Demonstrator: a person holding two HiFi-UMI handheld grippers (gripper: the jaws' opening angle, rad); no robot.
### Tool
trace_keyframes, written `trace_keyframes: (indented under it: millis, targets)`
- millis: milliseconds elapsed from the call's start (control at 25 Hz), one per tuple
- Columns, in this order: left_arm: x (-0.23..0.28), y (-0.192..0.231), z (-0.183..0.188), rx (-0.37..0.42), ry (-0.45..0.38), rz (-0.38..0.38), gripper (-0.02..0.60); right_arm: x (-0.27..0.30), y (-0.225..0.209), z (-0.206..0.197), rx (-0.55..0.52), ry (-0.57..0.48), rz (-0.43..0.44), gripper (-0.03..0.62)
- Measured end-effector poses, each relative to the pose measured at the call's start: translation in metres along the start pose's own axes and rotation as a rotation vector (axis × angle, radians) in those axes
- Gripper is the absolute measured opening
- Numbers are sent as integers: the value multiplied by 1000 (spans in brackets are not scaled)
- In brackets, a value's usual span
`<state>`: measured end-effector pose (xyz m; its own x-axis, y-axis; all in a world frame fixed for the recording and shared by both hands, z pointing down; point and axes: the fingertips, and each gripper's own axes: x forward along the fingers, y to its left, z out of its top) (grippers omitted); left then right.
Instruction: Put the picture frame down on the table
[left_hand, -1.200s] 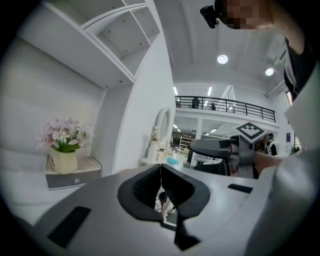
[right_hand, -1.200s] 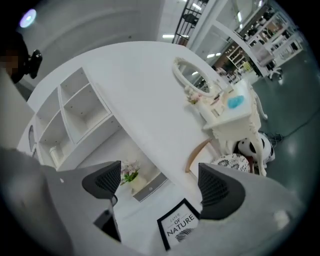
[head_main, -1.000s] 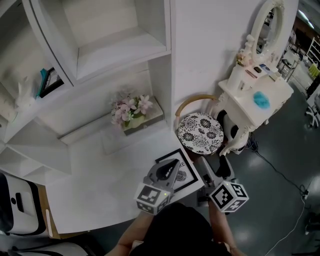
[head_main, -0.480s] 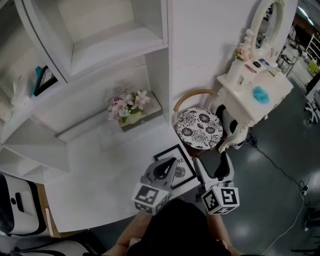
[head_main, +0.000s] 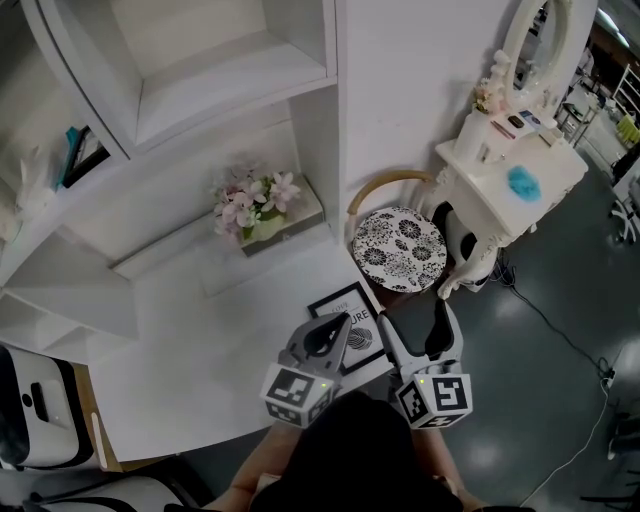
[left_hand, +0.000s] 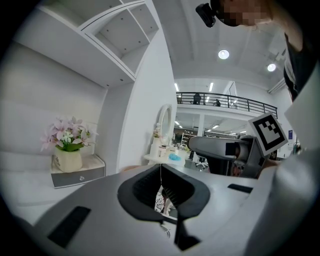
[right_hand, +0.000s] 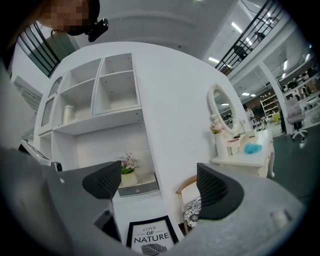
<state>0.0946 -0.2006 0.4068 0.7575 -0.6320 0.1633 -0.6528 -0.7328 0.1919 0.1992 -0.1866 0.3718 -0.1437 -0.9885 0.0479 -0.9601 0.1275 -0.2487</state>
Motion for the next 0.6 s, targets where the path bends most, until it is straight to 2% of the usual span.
trace_keyframes:
  millis: [120, 240, 360, 520, 600]
  targets:
    - [-2, 0, -2, -5, 2, -1, 12, -1, 3, 2, -11, -9, 2, 457]
    - [-3, 0, -3, -15, 1, 0, 12, -3, 5, 8, -31, -32, -1, 405]
    - [-4, 0, -5, -20, 2, 3, 12, -4, 8, 12, -62, -40, 6, 394]
    - [-5, -1, -5, -28, -2, 5, 12, -8, 8, 14, -79, -41, -6, 329]
    - [-7, -1, -3, -43, -17, 7, 12, -8, 9, 12, -71, -34, 1, 327]
